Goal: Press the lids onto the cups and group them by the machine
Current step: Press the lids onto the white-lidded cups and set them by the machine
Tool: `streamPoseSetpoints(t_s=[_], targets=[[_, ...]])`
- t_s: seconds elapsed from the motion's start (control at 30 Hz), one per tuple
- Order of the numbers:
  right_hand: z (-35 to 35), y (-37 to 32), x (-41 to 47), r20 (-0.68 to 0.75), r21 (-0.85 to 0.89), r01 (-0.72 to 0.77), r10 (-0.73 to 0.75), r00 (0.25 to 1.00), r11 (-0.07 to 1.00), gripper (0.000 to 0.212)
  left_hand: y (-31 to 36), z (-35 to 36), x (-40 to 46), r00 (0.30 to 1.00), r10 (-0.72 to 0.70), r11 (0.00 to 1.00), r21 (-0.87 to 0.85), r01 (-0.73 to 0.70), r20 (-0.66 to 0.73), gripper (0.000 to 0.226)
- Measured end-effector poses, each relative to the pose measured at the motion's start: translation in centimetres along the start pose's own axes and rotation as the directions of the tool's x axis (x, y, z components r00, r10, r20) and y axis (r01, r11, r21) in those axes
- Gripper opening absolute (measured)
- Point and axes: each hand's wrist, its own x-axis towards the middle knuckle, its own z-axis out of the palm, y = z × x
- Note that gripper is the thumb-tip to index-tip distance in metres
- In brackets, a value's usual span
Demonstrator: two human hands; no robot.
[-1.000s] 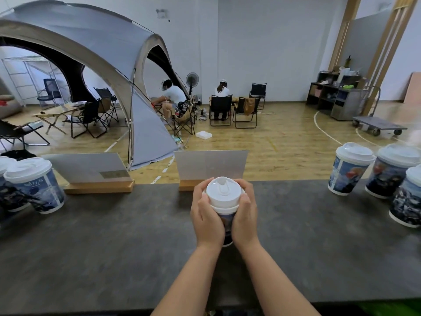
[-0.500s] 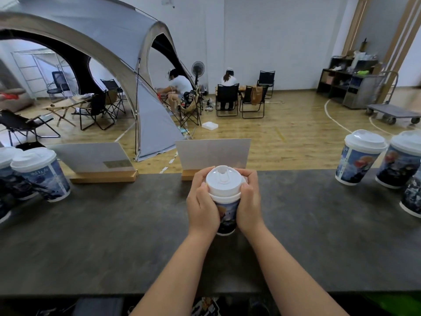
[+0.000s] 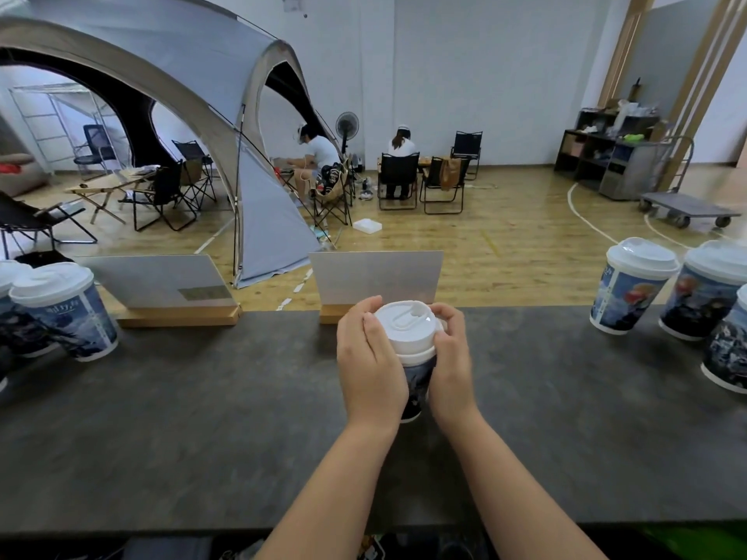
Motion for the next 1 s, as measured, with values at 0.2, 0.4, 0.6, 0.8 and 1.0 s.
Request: streamPoseSetpoints(t_s=[0.2,0.4,0.6,0.8,1.0], targets=[[1.4,1.0,0.2,-0.141,-0.068,0.053,-0.062,0.988,0.996,0.033,-0.2,0.4,-1.1,0.998,-0.043,0.997,-0.069,0.046,0.040,0.037],[1.5,1.2,0.0,-0.157,-0.138,0.178,-0.199,0.967,0.974,0.038,-1.9,0.8,-1.0,0.995,0.104,0.983,-0.153,-0.103,-0.003,0.039],[1.8,1.3,0.1,-0.178,-0.144,0.188,-0.212,0.961,0.972,0.045,-2.6,0.5,-0.4,0.988,0.142,0.977,-0.169,-0.131,0.056,0.040],[2.1,1.2,-0.3,-0.213,-0.118,0.105,-0.129,0.969,0.987,0.037,-2.2,0.0,-0.3,0.987,0.116,0.985,-0.143,-0.100,0.108,0.042],[6.0,0.8,-3.1,-0.068,0.005,-0.004,0.004,0.998,1.000,0.041,-2.2,-4.1,1.8,0.998,-0.050,0.997,-0.056,0.047,-0.049,0.047]])
